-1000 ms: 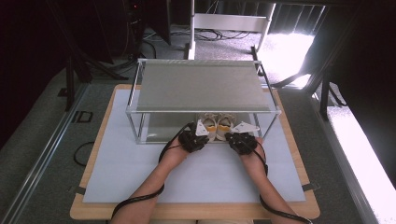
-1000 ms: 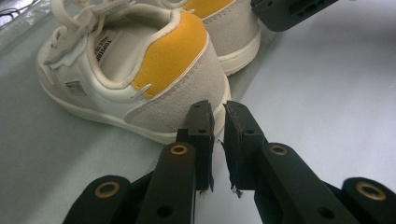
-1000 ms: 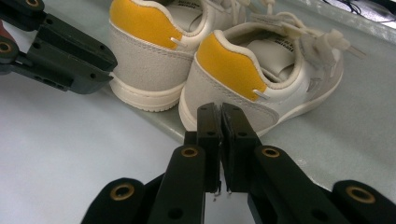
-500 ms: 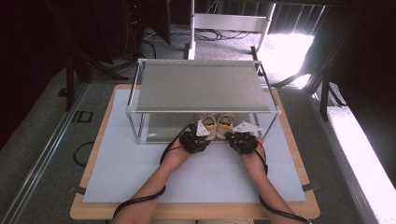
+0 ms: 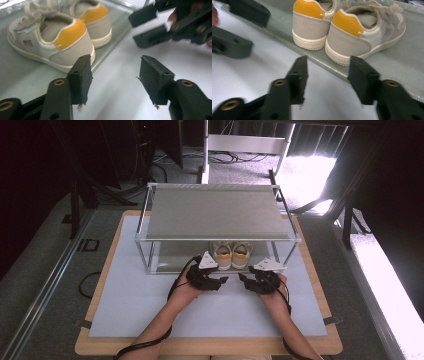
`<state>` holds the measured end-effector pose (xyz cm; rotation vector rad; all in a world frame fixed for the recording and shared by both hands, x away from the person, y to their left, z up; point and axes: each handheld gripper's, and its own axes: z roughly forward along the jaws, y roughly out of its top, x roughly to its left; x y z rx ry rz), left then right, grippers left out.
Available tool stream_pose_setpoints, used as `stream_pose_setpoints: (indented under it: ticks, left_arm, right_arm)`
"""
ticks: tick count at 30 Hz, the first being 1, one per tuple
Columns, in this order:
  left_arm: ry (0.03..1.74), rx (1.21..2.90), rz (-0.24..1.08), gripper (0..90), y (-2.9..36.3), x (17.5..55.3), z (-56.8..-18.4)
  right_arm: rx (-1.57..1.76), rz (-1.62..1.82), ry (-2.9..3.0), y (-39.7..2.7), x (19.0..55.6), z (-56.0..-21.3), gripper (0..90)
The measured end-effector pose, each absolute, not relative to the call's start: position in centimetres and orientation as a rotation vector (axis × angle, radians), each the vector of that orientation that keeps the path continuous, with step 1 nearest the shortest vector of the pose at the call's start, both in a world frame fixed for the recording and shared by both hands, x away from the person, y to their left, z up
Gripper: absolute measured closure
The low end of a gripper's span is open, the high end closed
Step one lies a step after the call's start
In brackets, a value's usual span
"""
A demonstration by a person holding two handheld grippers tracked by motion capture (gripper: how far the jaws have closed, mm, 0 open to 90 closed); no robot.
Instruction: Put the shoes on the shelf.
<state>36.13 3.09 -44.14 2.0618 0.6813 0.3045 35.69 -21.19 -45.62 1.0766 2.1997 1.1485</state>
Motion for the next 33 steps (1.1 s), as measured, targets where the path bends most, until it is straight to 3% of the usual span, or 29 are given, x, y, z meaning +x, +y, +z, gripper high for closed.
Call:
stream_pose_setpoints:
  ticks: [10, 12, 16, 22, 33]
  left_arm:
    - [0.69, 2.036, 0.288, 25.6, 4.3, 34.8, -45.1]
    - [0.694, 2.03, 0.307, 14.3, 4.4, 34.6, -45.3]
    - [0.696, 2.022, 0.325, 14.0, 4.9, 34.0, -45.6]
    - [0.722, 2.002, 0.348, 14.0, 6.1, 33.2, -45.7]
    - [0.741, 1.979, 0.396, 14.0, 8.5, 31.9, -46.2]
  right_arm:
    - [1.075, 1.18, 2.222, -21.8, 34.3, -45.9, 39.8]
    - [1.086, 1.177, 2.269, -22.0, 34.2, -46.2, 34.4]
    - [1.065, 1.161, 2.279, -22.2, 33.8, -46.7, 21.8]
    - [1.08, 1.14, 2.23, -23.2, 33.3, -47.3, 14.2]
    - [1.098, 1.117, 2.171, -25.3, 31.9, -47.6, 13.8]
